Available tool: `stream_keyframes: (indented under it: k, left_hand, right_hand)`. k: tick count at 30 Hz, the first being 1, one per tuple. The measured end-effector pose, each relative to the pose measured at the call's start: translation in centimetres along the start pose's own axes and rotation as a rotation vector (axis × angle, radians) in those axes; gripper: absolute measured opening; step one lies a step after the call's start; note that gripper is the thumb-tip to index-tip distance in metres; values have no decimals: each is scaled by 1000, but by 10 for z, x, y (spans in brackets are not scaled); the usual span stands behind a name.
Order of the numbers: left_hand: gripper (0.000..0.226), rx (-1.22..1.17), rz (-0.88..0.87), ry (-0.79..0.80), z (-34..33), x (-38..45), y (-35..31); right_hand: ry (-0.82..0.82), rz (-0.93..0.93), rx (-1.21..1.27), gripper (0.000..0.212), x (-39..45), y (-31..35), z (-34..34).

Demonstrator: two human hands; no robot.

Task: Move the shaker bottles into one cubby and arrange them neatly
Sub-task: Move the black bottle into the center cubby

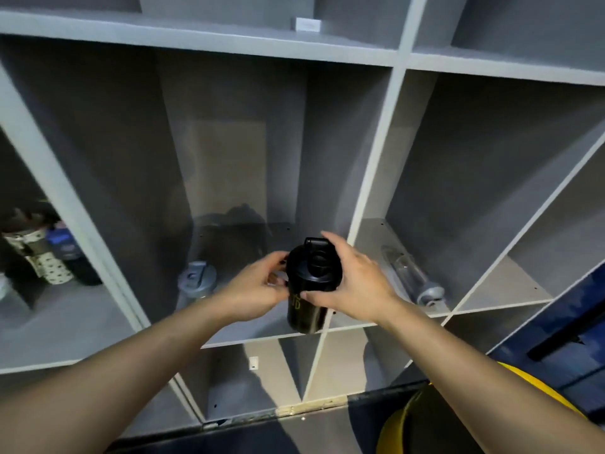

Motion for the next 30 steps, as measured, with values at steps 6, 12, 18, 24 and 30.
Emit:
stream_keyframes:
  k: [6,12,18,24,30]
  left_hand:
    - [46,-121,33,-57,63,-5,34]
    - [47,-393,237,-164,101,20,73]
    - [31,-725,458,-281,100,55,120]
    - [78,-896,601,-285,90,85,151]
    - [56,-868,652,-327,85,96,168]
  right_hand:
    - [63,5,4,99,47,49,-56]
    - [151,-14,51,105,100,53,-113]
    - [232,-32,54,106,135,28,-167]
    - [291,-45,39,106,151,11,-210]
    - [314,-44,28,104,157,0,-239]
Point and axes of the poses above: each hand's wrist, its own x-axis towards the middle knuckle, its own z-axis out of the back of the hand, y = z × x, the point moved 3 cm from there along x, towards the middle knuckle, and after that the axes turned 12 degrees about -x, right-handed, at the moved point
